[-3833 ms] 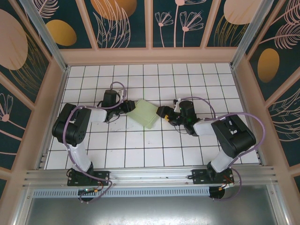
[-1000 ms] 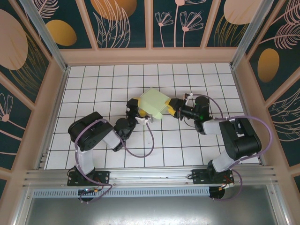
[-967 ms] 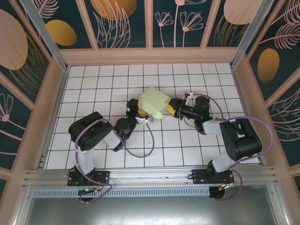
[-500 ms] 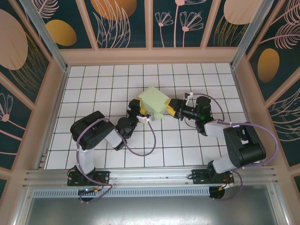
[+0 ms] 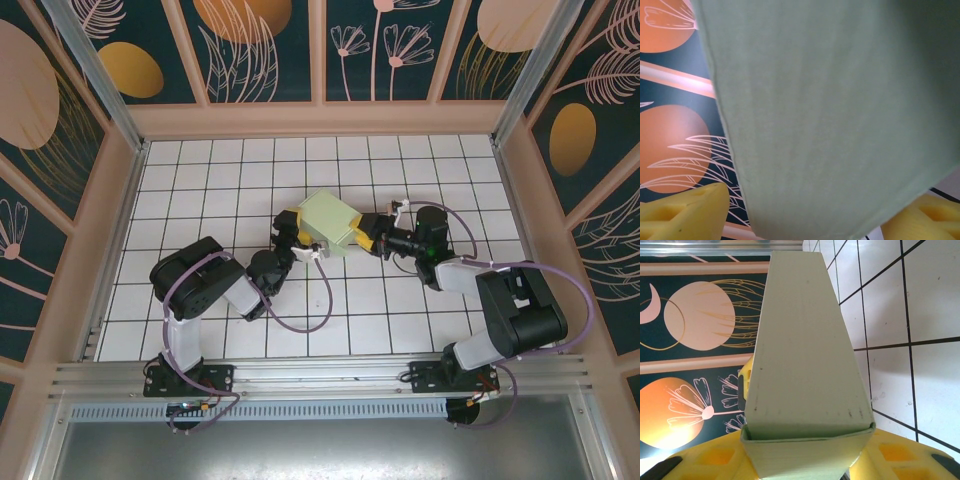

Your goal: Fold the paper box

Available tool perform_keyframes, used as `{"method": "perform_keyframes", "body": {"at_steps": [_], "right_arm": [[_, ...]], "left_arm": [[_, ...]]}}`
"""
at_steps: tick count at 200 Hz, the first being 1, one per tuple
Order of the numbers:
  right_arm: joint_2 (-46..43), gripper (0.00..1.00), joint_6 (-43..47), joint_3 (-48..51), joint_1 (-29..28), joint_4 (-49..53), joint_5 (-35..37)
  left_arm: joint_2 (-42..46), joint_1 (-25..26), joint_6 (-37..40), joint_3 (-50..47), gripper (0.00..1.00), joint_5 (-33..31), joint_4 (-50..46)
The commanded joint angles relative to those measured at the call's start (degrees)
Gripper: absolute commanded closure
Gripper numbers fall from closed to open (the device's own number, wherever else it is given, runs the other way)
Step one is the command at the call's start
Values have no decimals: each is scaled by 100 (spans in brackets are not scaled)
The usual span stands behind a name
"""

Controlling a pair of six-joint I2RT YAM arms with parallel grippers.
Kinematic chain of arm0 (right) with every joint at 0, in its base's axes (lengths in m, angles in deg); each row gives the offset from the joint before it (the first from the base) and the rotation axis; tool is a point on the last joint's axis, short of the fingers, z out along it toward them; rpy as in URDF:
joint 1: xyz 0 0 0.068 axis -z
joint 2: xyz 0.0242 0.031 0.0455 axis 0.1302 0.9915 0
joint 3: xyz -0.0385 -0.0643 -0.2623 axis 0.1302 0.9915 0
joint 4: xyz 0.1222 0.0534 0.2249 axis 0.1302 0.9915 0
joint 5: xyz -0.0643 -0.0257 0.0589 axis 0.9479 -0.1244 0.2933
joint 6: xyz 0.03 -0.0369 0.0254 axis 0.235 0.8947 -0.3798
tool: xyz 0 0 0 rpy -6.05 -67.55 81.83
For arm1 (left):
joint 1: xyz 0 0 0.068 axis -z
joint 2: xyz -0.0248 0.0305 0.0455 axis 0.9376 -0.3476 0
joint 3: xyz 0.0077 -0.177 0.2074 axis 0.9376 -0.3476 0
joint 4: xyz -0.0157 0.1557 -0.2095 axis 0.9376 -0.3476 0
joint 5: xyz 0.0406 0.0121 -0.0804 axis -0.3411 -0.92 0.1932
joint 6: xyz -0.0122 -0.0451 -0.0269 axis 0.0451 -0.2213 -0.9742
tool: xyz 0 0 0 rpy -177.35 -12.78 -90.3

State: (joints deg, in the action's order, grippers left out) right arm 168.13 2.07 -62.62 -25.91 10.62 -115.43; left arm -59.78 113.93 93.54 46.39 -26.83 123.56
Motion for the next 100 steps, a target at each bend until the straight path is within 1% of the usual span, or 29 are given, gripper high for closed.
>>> {"method": "perform_keyframes", "body": {"at_steps": [1,40,54,100], "right_arm": [[-97,55,119,8,-89,-44,-285],[-85,56,102,-27,-102,-36,-310],[-87,56,109,-23,-103,-38,-306],[-29,56,119,-149,-76,-35,-284]], "left_arm": [[31,4,-146,179,26,27,856],[-40,7,-156,205,33,38,868],[-49,4,-144,199,33,47,836],[-20,10,-72,83,2,240,742]]}}
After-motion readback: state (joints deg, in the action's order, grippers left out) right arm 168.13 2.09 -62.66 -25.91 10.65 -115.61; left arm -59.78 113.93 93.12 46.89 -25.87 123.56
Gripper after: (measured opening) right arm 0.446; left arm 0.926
